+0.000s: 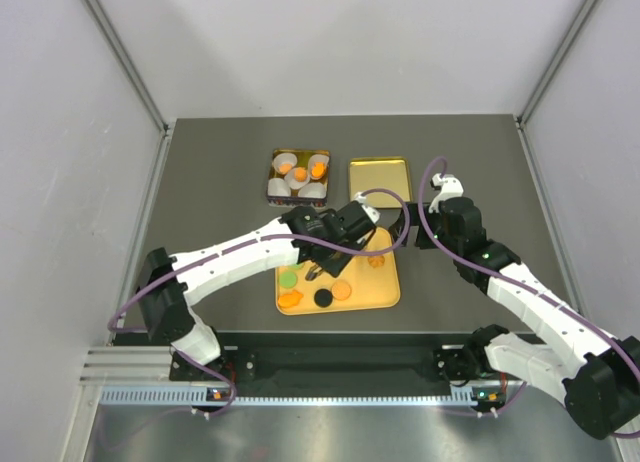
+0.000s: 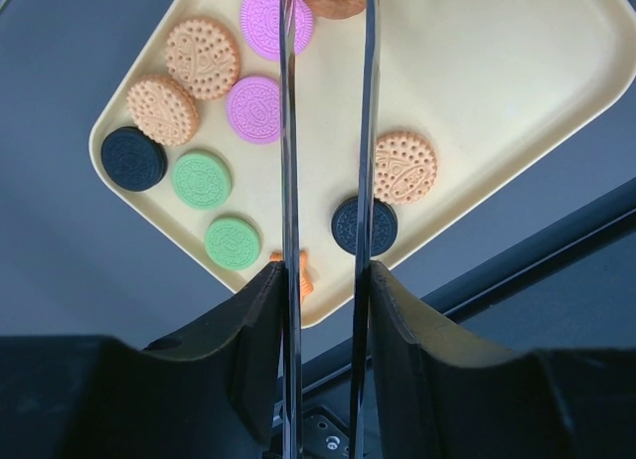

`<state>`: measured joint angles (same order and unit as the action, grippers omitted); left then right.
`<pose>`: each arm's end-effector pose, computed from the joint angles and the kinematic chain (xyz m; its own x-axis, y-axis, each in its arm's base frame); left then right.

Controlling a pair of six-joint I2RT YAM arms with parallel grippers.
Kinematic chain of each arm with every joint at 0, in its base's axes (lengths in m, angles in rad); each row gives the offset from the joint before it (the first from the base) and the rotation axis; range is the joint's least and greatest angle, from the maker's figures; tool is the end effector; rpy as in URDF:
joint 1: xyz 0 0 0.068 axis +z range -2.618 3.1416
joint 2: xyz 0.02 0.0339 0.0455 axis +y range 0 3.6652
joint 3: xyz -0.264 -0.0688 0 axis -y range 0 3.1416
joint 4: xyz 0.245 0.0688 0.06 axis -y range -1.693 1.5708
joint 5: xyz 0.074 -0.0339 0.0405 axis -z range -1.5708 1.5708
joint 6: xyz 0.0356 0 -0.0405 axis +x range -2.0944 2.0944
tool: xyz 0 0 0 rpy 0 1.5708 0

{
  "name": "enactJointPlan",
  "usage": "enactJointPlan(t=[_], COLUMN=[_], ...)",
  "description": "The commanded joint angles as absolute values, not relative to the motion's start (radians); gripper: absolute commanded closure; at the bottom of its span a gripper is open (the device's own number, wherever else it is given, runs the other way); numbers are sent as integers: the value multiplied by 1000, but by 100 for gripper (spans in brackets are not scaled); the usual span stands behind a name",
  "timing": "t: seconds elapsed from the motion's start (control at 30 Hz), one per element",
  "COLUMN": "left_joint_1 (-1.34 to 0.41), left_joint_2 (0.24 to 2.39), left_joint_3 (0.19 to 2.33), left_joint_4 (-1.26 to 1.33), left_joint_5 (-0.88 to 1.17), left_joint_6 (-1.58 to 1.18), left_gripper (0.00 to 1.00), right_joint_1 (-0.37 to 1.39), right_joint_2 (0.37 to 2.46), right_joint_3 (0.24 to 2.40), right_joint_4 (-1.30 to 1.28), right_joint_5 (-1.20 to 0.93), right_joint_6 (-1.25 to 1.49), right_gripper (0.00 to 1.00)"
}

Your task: Pack the cookies

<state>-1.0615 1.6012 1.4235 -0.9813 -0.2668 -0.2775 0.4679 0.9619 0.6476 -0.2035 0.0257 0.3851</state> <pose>0.1657 -0.2776 0.2938 -0.6463 0.6154 -0.4511 0.6381 0.7601 0.1227 0.1930 0.0965 0.2571 -0.5713 0.1321 -0.8100 -0.2334 0.9201 0.3146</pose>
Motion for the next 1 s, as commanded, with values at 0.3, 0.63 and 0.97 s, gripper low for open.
enactJointPlan(t=[0.3,0.63,0.97], left_joint_1=[-996,-845,-713], left_joint_2=[1506,1477,1565], left_joint_3=[1474,1522,1600], left_joint_4=[-994,-973,-927], left_joint_5=[-330,-327,-339], left_joint_6=[-265,-238,-215], left_gripper=[59,59,59], right_joint_1=[459,459,459], right_joint_2=[956,962,965], right_joint_3=[649,649,647], right_joint_4=[-183,-180,-176], right_joint_5=[31,26,21], right_joint_6=[373,374,374], right_gripper=[0,0,0])
